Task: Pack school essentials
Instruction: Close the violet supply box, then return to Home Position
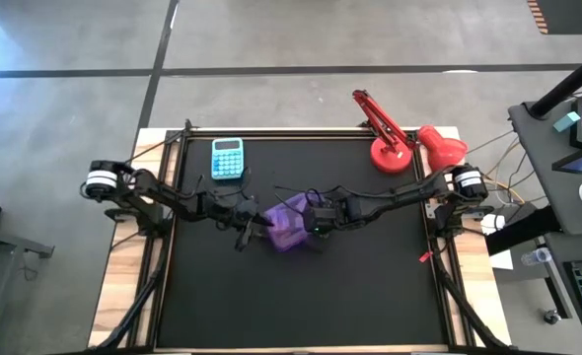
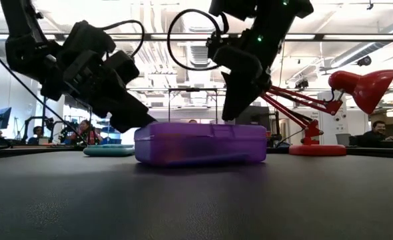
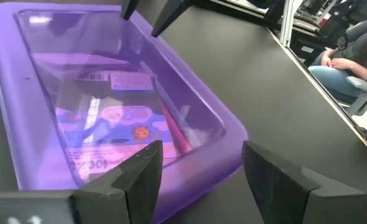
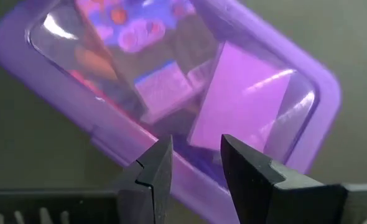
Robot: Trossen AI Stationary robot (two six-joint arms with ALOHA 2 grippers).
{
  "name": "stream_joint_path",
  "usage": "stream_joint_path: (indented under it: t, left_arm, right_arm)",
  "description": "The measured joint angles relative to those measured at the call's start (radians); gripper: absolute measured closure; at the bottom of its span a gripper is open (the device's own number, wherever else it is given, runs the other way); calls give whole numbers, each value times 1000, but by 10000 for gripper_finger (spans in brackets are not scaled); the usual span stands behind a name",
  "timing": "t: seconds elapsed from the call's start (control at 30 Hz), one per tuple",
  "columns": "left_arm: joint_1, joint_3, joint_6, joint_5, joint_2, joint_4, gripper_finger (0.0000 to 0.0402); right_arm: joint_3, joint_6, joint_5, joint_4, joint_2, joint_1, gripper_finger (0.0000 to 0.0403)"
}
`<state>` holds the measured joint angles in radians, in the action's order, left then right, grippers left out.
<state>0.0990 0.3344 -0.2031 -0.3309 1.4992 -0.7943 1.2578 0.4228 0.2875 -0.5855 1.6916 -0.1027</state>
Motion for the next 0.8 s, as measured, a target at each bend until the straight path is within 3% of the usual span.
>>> stream_joint_path:
  t: [0.27, 0.8]
  left_arm:
    - [-1, 2, 2, -1, 63, -73, 197]
    - [-1, 1, 0, 0, 21, -112, 197]
  right_arm:
    - [-30, 26, -1, 9, 23, -5, 276]
    - [-7, -22, 0, 19, 19, -5, 280]
